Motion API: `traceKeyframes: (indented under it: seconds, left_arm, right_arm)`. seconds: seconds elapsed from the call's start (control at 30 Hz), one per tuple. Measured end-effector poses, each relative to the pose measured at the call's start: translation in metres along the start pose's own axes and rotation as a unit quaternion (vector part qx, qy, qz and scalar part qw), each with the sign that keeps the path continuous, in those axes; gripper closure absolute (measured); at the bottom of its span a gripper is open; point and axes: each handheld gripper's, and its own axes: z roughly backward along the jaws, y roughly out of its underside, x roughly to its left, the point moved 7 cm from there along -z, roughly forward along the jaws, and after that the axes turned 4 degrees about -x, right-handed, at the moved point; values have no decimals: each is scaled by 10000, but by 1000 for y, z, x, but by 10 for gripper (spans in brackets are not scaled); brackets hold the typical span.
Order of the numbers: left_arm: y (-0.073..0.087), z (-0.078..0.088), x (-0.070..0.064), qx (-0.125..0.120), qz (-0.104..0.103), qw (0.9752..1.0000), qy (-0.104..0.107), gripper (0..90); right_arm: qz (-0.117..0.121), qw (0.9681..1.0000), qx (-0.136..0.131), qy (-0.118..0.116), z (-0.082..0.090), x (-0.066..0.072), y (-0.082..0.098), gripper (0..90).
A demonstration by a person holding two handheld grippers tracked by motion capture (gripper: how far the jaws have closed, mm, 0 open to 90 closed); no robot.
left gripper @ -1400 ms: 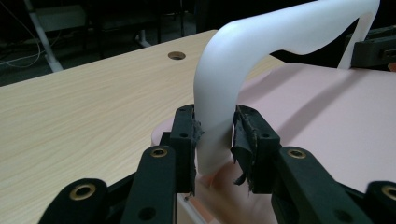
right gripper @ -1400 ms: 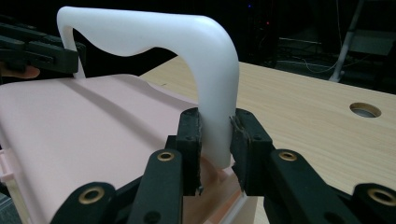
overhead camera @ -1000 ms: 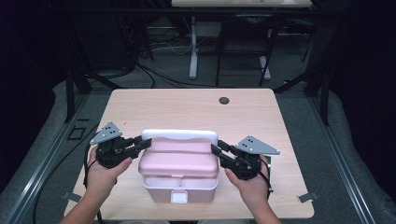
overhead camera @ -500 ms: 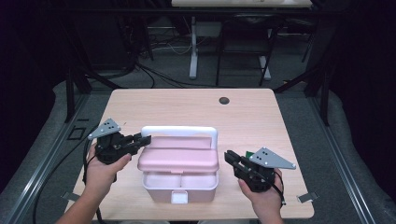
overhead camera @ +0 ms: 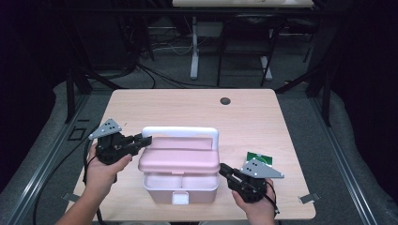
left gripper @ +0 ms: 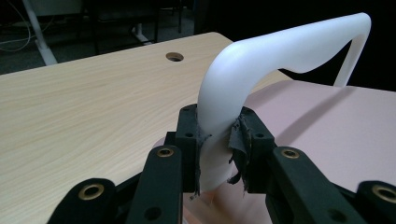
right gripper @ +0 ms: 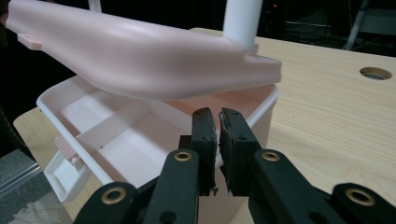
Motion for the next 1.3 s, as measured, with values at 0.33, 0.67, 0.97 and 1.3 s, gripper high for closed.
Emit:
traceKeyframes:
  seconds: [0.33, 0.67, 0.97, 1.3]
  left_arm:
    - [1, 0, 0, 36, -4, 10000, 5, 729]
    - [2, 2, 0, -31, 25, 10000, 59, 670]
    - [0, 18, 3, -90, -85, 9999, -58, 634]
    - [11, 34, 6, -10, -127, 9999, -105, 660]
  right_arm:
    - [77, 9999, 2, -152, -6, 12, -3, 848]
    - [172, 9997, 24, -196, -6, 15, -12, 850]
    - [257, 9995, -19, -162, -5, 15, -20, 849]
    - [292, 9994, -110, -155, -6, 14, -30, 849]
